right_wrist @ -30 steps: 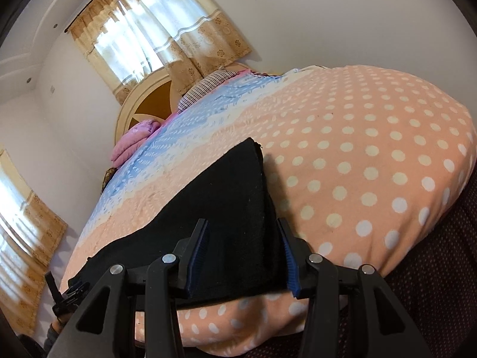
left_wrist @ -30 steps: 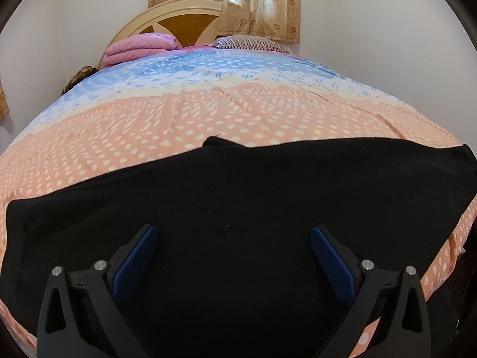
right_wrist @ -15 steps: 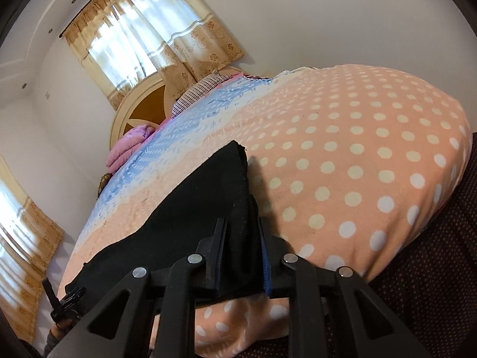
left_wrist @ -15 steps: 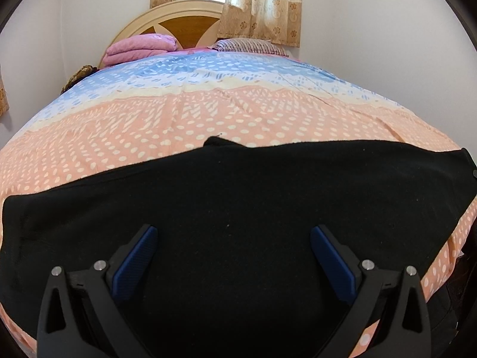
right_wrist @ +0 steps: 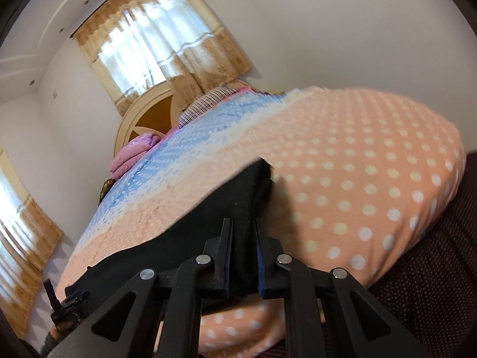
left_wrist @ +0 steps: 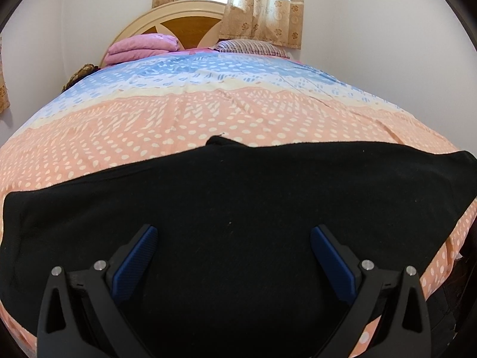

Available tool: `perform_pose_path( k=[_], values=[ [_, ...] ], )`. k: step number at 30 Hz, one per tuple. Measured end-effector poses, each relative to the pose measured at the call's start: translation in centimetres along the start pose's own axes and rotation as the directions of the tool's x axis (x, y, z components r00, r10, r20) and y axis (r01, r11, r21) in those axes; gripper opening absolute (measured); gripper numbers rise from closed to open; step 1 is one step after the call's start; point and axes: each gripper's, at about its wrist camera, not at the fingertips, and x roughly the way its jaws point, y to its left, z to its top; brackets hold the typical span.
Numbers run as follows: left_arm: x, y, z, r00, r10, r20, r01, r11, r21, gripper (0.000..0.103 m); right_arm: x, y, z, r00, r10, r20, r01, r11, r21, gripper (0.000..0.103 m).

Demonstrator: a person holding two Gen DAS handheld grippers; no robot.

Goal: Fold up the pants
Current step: 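Lift the gripped pants edge with the right tool and fold it over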

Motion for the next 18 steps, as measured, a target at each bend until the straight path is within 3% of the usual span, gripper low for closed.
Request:
perform_pose_path(
  k=[9,18],
  values=[
    [-1.3,0.5,0.3,0.999,-0.043,-0.003,0.042,0.998,-0.050,0.103,-1.2,8.5,0.5,0.998,0.049,0.032,-0.041,0.980,-0.195,0.013],
    [-2.9,-0.3,0.8,0.986,-0.163,0.026,0.164,0.986,-0.022,0.103,0.8,15.8,-0.8,0.993,0.106,-0.046,-0.115,0.941,-0.318,0.013]
  ],
)
